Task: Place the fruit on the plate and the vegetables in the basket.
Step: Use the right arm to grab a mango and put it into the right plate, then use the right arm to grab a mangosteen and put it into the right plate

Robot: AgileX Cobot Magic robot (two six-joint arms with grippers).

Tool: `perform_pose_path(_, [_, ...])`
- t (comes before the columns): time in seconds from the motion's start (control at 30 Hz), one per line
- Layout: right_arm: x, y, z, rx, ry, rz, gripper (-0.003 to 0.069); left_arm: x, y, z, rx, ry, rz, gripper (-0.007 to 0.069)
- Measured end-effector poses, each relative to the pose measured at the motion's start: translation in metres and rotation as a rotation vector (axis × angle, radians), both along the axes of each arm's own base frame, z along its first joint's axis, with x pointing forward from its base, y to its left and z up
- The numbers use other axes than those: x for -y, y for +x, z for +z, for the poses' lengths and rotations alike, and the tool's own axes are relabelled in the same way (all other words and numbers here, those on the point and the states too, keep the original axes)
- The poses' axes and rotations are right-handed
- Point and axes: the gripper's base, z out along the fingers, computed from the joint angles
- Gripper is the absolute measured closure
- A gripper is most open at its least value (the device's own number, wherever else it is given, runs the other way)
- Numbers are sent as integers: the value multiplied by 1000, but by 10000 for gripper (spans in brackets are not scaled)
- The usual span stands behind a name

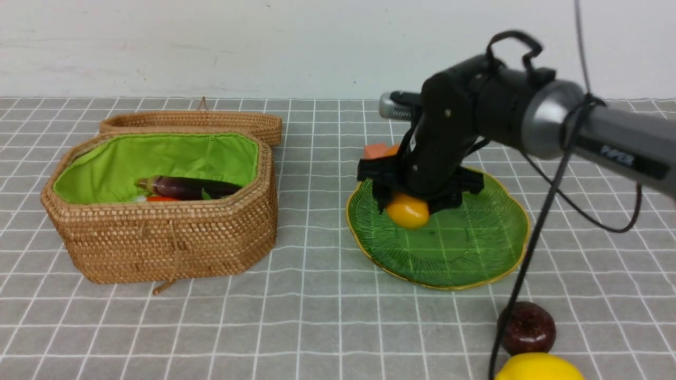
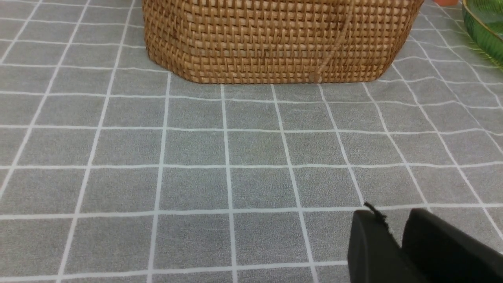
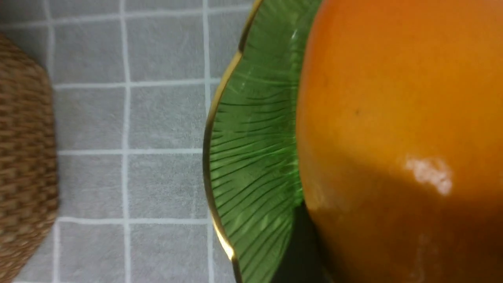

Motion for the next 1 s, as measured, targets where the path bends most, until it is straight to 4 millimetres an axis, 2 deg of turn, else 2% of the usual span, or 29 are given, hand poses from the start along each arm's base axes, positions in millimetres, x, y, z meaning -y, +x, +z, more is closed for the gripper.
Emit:
perform_pose_path(0.13, [-1,2,-13,-25,-10,-1,103,0,0,0,0,0,0,493])
perform_pose_path(0.23, [0,-1,-13,-53,-25,-2,-2,0,0,0,0,0,0,493])
perform_pose_path(0.4, [5,-9,-4,-105,-66,13,-17,0,0,0,0,0,0,490])
perform_pose_path(0.5, [13,-19,12,-141,-118,16,-3,0,0,0,0,0,0,486])
perform_pose_path(0.6, [30,-39,42,-153,-209,12,20,0,0,0,0,0,0,480])
perform_pose_path(0.67, [36,-46,49,-147,-231,10,27,0,0,0,0,0,0,480])
perform_pose_path(0.73, [46,-62,55,-155,-248,10,36,0,0,0,0,0,0,477])
perform_pose_path(0.9, [64,-102,45,-194,-211,4,45,0,0,0,0,0,0,473])
perform_pose_path(1.0, [76,-115,31,-183,-179,-6,48,0,0,0,0,0,0,469])
